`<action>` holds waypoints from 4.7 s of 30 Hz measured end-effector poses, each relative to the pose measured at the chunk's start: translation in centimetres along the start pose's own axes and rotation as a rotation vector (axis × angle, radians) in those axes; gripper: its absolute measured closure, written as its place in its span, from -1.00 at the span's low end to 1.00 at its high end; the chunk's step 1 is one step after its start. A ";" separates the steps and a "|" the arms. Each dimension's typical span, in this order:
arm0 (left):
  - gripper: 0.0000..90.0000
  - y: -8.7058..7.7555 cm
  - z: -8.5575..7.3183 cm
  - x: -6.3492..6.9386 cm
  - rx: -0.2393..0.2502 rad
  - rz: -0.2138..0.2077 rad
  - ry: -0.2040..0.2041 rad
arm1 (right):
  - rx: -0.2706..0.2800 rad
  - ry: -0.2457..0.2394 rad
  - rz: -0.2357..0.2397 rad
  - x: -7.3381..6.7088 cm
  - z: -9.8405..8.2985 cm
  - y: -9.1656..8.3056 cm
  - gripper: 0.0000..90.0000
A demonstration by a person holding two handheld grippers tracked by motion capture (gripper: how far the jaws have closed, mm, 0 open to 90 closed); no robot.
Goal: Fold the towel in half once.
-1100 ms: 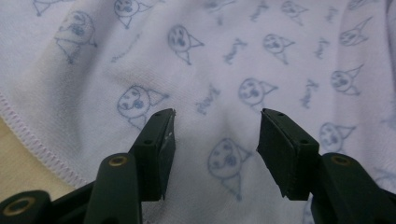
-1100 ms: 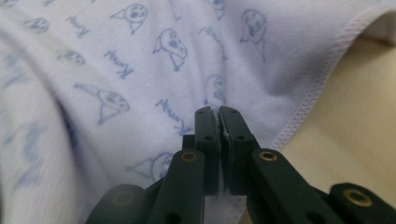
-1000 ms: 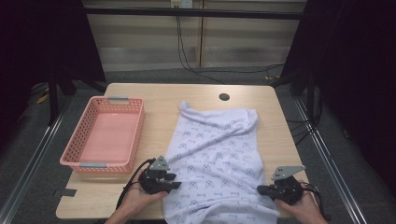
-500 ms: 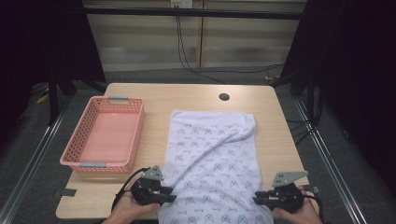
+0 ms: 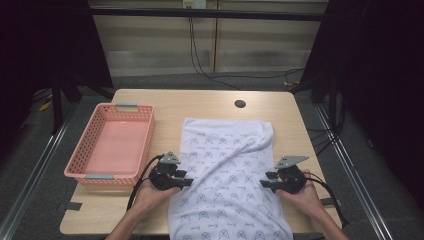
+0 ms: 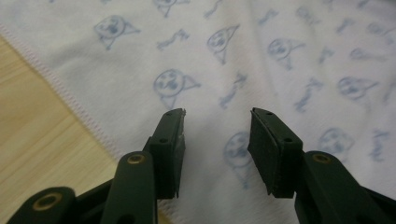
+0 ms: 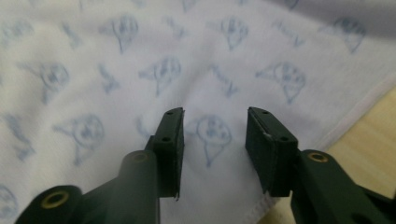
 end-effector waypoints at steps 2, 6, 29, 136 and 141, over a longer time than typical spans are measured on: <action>0.21 -0.2 -0.3 0.1 0.012 -0.006 0.010 | -0.018 -0.020 -0.022 -0.1 -0.6 -0.9 0.82; 0.32 -0.1 -0.3 0.4 0.005 0.014 0.026 | -0.012 0.032 -0.009 -0.2 -1.7 -2.1 0.95; 0.90 -3.2 -4.0 5.9 -0.082 -0.187 0.066 | -0.133 0.087 0.194 -4.4 -5.3 -6.7 0.94; 0.94 -5.8 20.3 -9.4 0.439 0.106 -0.094 | 0.434 0.262 -0.075 15.6 18.7 -7.7 0.89; 0.94 -6.0 19.2 -8.2 0.424 0.080 -0.074 | 0.456 0.231 -0.073 14.7 19.2 -8.6 0.90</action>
Point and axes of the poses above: each handheld gripper's, and its own axes: y roughly forward along the jaws, z roughly out of its top, x roughly to its right, the point moved 4 cm from there along y, roughly forward along the jaws, and after that the axes turned 6 degrees about x, right-handed, at the moved point
